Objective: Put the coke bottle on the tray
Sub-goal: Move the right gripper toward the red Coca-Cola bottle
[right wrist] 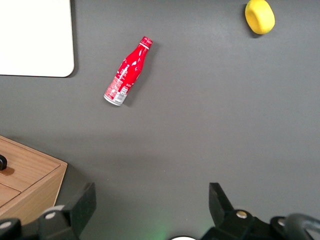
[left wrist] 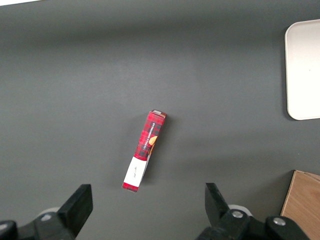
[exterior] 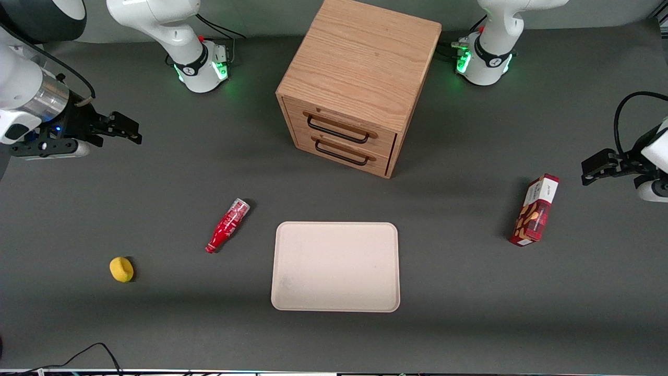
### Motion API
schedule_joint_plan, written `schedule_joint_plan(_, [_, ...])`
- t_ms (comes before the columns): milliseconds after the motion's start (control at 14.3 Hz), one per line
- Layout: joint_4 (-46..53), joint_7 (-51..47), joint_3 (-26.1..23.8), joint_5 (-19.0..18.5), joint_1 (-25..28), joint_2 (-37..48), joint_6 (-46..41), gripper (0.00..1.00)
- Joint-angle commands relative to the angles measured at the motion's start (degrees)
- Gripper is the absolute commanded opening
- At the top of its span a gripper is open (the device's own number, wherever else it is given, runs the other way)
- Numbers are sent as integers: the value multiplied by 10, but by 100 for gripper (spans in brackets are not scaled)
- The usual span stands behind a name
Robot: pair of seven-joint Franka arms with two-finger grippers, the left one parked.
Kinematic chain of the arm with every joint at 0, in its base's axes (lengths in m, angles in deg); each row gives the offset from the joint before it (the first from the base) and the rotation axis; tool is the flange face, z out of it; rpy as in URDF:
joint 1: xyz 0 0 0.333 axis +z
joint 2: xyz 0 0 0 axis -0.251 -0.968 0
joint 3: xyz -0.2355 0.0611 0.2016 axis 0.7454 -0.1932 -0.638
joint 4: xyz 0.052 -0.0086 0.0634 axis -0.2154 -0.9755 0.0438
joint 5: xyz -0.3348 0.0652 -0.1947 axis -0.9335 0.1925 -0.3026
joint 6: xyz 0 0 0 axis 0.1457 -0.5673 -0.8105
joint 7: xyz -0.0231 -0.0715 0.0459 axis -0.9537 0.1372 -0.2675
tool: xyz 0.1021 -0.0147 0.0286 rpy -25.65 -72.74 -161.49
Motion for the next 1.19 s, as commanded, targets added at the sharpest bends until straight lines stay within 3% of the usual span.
schedule_joint_plan(0, [38, 14, -5, 15, -11, -27, -27, 100])
schedule_joint_plan(419, [78, 24, -21, 8, -2, -71, -62, 100])
schedule_joint_plan(628, [109, -62, -68, -11, -2, -126, -53, 100])
schedule_joint_plan(907, [81, -196, -97, -18, -2, -188, 50, 100])
schedule_joint_plan(1116, [-4, -256, -112, -31, 2, -208, 181, 100])
